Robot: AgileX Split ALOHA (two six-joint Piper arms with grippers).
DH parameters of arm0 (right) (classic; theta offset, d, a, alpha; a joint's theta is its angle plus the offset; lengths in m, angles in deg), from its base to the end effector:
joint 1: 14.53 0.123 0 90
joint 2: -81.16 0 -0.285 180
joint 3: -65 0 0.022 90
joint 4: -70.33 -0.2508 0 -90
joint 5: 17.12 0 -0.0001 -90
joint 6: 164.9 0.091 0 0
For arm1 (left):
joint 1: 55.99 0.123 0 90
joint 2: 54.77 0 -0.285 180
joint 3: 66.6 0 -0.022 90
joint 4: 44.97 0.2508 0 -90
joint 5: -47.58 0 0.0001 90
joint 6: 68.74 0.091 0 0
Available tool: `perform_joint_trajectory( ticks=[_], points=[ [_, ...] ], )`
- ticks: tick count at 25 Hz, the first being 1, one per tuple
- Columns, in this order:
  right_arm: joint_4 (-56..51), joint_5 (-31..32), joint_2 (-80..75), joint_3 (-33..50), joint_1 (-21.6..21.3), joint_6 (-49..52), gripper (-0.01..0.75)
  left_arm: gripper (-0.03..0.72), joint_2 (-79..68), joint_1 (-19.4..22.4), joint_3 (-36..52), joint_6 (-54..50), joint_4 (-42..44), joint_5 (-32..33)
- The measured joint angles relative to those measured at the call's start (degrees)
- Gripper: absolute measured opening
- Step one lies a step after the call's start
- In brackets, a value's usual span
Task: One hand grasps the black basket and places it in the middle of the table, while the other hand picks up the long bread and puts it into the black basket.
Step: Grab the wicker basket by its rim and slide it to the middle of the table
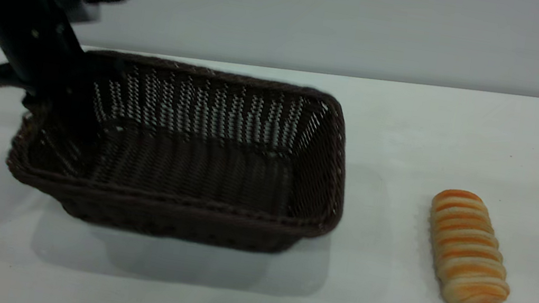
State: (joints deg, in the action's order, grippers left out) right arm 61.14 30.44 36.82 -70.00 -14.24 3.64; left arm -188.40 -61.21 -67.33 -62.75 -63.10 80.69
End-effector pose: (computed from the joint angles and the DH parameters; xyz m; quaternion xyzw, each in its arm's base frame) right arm 0.1087 0.0113 0.2814 -0.0665 0.9252 0.0389 0.3717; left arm 0.4158 -0.0535 0.0882 -0.0242 0.9872 -0.1007 0.1209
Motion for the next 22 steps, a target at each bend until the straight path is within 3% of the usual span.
perform_joint_trajectory(
  ticks=[11,19,22],
  points=[
    [0.0,0.1,0.0,0.0,0.0,0.0,0.391,0.16,-2.3,-1.4,-1.5,0.3,-0.2,0.6],
    [-1.6,0.1,0.0,0.0,0.0,-0.4,0.391,0.522,0.8,-1.5,-1.6,-0.5,4.1,3.6],
    [-7.9,0.2,-1.4,0.0,0.0,-4.1,0.391,0.575,6.3,-1.5,-1.6,-3.8,8.2,5.1]
  ],
)
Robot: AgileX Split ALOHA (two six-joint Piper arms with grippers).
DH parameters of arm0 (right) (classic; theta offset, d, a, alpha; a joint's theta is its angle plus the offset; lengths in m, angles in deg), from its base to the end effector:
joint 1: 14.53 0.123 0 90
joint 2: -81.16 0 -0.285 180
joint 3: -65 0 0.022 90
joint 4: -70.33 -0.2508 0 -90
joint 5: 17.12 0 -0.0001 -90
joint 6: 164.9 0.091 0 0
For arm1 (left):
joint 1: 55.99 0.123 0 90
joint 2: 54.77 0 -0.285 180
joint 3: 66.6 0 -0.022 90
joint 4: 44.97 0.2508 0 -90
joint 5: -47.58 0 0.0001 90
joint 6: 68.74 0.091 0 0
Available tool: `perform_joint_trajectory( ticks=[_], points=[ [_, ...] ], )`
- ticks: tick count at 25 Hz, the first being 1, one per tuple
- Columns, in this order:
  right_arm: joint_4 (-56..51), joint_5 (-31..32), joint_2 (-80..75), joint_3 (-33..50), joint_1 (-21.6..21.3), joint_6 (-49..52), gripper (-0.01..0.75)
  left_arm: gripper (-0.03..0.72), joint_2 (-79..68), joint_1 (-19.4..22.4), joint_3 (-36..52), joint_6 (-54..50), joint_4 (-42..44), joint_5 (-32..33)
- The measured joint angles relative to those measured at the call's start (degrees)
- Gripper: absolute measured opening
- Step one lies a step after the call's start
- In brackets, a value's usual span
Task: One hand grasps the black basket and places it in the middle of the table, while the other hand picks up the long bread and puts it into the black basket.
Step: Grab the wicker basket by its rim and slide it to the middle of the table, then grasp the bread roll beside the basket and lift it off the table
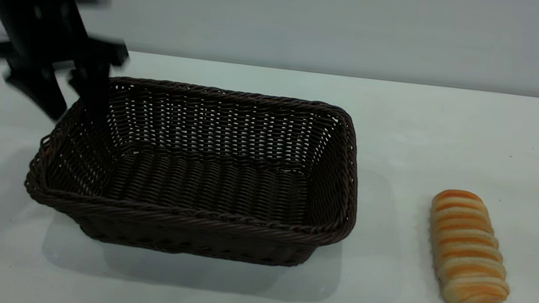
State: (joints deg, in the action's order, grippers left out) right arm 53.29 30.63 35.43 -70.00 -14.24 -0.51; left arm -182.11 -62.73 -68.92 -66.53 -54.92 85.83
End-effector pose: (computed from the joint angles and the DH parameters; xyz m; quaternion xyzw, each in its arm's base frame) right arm 0.1123 0.0203 0.2806 -0.0741 0.9234 0.0899 0.3658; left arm 0.4134 -0.0587 0.1372 0.0175 0.9873 -0.0687 0.1423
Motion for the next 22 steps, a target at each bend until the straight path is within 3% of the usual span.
perform_joint_trajectory(
  ticks=[6,15,22],
  points=[
    [-16.4,-4.4,-13.1,0.0,0.0,-14.4,0.391,0.569,13.1,0.0,0.0,-3.1,2.8,4.7],
    [-35.1,-23.5,-41.3,-1.4,0.0,-33.4,0.391,0.561,28.6,0.0,0.0,-3.2,2.9,10.5],
    [-56.9,-27.5,-60.2,-7.7,0.0,-56.7,0.391,0.56,36.2,0.0,0.0,-3.3,2.9,13.4]
  ],
)
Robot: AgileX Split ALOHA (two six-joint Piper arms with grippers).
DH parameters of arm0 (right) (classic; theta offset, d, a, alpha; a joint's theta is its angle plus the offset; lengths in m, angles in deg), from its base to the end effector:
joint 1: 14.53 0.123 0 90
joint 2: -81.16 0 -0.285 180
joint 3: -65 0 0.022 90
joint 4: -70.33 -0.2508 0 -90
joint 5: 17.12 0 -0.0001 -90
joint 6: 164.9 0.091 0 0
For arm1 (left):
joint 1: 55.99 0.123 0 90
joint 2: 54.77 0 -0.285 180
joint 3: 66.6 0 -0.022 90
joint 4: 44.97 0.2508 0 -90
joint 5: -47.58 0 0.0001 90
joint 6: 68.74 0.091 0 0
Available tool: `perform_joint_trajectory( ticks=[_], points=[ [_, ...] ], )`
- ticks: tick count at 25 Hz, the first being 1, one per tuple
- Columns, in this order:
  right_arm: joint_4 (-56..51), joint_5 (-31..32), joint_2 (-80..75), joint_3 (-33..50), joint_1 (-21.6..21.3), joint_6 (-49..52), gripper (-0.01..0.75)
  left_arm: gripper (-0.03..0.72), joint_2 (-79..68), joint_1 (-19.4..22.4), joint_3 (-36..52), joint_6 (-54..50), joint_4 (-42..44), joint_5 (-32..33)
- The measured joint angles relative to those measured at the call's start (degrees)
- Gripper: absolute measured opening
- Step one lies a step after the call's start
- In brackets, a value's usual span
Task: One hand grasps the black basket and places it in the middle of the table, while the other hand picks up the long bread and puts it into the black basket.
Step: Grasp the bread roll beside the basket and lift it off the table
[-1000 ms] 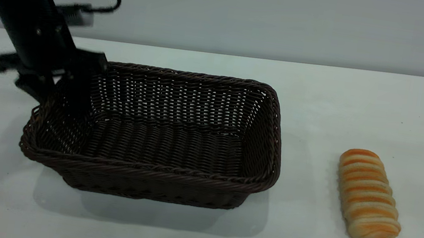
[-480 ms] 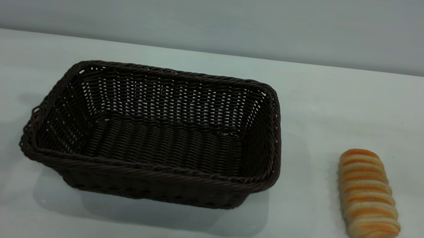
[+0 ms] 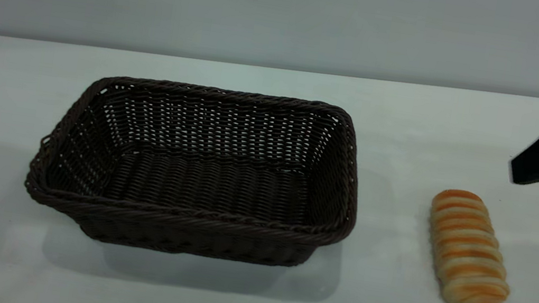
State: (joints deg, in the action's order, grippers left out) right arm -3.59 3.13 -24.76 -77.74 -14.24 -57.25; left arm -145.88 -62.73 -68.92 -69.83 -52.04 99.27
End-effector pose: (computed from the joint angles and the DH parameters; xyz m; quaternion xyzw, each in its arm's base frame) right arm 0.2901 0.0318 0.1359 -0.0427 0.9500 0.1645 0.2621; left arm 0.3104 -0.0455 0.3655 0.0267 0.9392 -0.0814 0.3327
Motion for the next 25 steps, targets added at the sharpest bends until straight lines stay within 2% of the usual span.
perform_joint_trajectory(
  ticks=[7,12,15,19,21,25],
  points=[
    [-18.7,-1.0,-16.1,-3.9,0.0,-20.7,0.388,0.56,3.3,0.0,0.1,0.0,0.0,1.2],
    [-28.3,-0.1,-23.7,-4.6,0.0,-30.2,0.347,0.559,3.4,0.0,0.1,0.0,0.0,2.1],
    [-29.8,0.6,-25.1,-4.8,-0.2,-31.5,0.264,0.559,3.4,0.0,0.2,0.0,0.0,2.5],
    [-29.1,0.3,-23.4,-4.8,-0.2,-29.6,0.07,0.559,3.4,0.0,0.2,0.0,0.0,2.6],
    [-28.6,0.5,-20.7,-4.7,-0.2,-28.4,0.037,0.559,3.4,0.0,0.2,0.0,0.0,2.6],
    [-27.9,3.2,-11.6,-4.7,0.8,-26.6,0.033,0.559,3.4,0.0,0.2,0.0,0.0,2.6]
  ],
)
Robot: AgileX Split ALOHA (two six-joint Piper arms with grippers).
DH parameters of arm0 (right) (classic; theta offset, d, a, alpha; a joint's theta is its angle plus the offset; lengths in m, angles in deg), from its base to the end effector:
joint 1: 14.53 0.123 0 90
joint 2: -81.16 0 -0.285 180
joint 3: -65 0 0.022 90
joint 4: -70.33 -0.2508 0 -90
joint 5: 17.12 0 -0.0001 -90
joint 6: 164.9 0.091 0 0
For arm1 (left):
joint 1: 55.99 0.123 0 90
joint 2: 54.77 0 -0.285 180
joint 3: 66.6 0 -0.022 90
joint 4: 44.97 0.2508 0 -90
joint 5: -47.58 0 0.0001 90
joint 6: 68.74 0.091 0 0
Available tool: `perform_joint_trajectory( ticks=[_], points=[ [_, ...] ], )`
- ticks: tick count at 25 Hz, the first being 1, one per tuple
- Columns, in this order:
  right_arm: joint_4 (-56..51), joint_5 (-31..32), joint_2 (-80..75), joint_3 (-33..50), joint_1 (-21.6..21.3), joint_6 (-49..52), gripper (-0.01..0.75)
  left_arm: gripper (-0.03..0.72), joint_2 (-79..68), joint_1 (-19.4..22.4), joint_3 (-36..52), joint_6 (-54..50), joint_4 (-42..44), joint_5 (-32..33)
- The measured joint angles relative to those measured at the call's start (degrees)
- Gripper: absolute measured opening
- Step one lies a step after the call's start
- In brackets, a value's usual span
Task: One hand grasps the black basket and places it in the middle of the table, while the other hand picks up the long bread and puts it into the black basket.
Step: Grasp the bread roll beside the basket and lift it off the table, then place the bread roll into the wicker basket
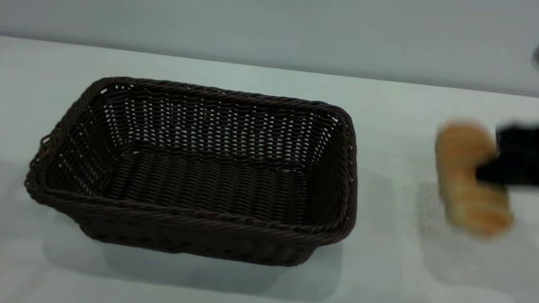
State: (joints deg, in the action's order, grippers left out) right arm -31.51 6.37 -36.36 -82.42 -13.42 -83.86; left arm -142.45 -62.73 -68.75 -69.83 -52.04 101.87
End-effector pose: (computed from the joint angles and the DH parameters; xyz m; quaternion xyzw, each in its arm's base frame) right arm 0.3231 0.0419 0.1007 -0.0369 0.9358 0.2026 0.2860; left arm 0.2923 -0.0437 0.3802 0.0296 0.9370 -0.0827 0.3380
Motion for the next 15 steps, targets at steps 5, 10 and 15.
perform_joint_trajectory(
  ticks=[5,10,15],
  points=[
    [1.8,1.7,5.3,-2.8,11.0,3.6,0.031,0.559,0.0,0.0,0.0,0.1,0.0,0.0],
    [3.2,-1.7,3.3,-9.8,24.8,6.4,0.035,0.559,0.0,0.0,0.0,0.1,0.0,0.2],
    [3.3,-3.0,-1.5,-14.7,29.4,6.8,0.145,0.559,0.0,0.0,0.0,0.1,0.0,1.8]
  ],
)
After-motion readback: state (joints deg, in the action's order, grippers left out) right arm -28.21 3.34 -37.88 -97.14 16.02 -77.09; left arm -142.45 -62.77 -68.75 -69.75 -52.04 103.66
